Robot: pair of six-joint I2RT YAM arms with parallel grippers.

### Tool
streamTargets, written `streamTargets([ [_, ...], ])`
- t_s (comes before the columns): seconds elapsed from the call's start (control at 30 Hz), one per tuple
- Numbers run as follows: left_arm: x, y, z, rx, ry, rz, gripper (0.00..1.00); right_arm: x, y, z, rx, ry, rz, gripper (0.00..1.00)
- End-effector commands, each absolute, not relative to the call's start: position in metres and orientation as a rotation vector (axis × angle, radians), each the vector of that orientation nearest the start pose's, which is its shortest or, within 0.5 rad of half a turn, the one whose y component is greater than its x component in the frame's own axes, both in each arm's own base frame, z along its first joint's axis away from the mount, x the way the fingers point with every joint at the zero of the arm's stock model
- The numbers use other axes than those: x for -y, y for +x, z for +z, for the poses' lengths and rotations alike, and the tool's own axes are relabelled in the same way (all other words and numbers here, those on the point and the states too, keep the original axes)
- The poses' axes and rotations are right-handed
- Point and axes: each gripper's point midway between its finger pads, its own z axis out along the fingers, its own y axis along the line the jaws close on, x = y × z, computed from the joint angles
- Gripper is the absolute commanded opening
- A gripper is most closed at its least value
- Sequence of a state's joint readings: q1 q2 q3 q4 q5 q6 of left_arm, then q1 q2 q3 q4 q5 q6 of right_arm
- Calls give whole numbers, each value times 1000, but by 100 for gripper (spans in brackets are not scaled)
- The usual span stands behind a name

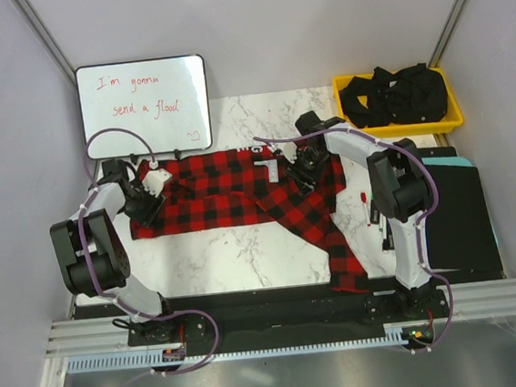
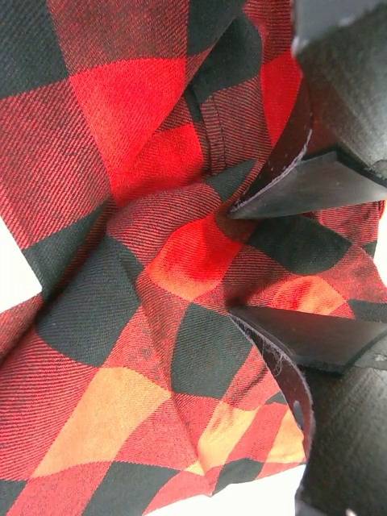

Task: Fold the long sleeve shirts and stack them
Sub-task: Fold the shirt

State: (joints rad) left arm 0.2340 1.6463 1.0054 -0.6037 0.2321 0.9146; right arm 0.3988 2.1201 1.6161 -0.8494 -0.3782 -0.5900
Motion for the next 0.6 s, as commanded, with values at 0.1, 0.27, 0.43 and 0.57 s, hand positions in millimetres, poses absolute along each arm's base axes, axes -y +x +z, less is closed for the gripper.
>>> streamTargets([
  [0.1,-70,304,7,-2680,975,-13,57,-198,348,15,-2524,-1467,489,53],
  [0.27,-67,298,1,-2693,976,-42,57,-193,335,10,-2547,-1480,497,52],
  [0.43,-67,293,4,-2688,994,-27,57,-194,339,18,-2545,-1466,486,52],
  [0.57,-65,283,2,-2684,1025,-35,56,-194,331,16,-2560,-1473,490,52],
])
